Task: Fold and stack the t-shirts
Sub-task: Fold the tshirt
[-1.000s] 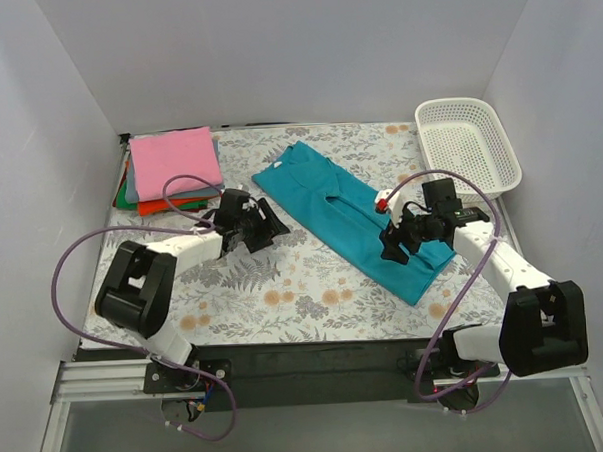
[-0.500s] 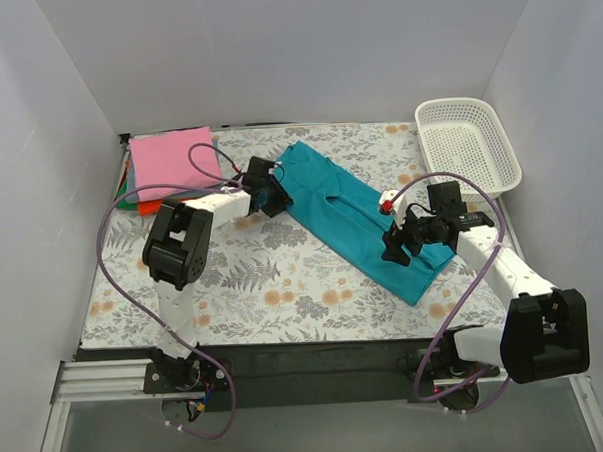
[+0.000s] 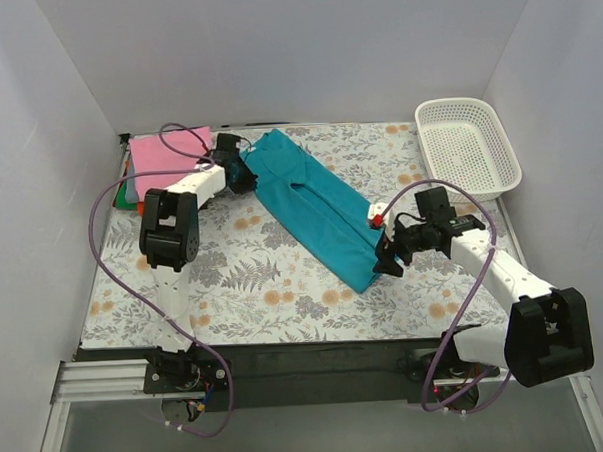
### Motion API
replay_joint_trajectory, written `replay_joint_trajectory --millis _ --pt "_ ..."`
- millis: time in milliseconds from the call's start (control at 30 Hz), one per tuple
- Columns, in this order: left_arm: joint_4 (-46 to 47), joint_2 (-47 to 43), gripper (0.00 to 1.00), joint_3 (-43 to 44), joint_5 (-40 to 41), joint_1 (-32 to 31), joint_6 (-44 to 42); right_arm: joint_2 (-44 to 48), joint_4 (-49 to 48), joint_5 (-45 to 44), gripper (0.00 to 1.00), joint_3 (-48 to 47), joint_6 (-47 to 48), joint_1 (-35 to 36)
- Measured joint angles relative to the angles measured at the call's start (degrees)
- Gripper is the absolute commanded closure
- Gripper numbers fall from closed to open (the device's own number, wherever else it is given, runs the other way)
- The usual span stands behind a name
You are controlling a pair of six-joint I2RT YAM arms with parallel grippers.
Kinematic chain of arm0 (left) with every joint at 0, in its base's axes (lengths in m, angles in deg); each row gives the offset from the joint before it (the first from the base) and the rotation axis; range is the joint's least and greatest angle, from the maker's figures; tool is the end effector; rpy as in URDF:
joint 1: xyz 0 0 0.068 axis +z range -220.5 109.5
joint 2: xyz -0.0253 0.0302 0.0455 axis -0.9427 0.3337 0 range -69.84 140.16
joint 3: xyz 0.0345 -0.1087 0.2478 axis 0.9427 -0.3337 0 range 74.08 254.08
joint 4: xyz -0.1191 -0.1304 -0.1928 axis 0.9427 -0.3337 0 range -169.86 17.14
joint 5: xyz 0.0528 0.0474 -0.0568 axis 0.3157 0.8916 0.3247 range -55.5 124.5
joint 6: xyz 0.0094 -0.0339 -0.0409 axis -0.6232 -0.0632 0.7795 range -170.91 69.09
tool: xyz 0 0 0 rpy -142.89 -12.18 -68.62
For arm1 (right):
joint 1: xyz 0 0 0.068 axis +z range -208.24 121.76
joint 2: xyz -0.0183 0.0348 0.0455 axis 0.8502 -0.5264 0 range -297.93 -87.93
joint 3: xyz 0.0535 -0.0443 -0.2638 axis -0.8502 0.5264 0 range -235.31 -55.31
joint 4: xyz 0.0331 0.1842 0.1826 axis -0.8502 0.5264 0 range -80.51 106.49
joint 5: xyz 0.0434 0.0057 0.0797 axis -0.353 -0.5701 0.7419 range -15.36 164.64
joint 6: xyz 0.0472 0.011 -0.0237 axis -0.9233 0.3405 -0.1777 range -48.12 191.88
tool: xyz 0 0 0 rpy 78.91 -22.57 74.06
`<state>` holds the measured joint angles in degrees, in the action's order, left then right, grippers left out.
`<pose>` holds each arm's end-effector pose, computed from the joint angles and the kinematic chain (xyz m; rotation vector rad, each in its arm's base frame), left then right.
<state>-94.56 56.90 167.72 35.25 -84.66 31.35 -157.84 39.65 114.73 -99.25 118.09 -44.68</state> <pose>0.4646 -0.1168 0.1520 -1.4915 2.1971 -0.6165 0.2204 0.0768 0.2240 -1.3808 1.8852 0.6145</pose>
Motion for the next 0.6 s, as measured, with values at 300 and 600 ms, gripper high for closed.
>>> replay_joint_trajectory --millis 300,600 --pt "1.9 -1.7 0.46 0.4 -17.3 5.2 -11.4 0.5 0.6 -8.1 0.02 0.3 9.4 5.1" --pt "11.3 -23.5 0.45 -15.8 -32.7 1.0 -20.6 -6.8 7.0 -5.4 0.02 -5.3 34.5 -6.0"
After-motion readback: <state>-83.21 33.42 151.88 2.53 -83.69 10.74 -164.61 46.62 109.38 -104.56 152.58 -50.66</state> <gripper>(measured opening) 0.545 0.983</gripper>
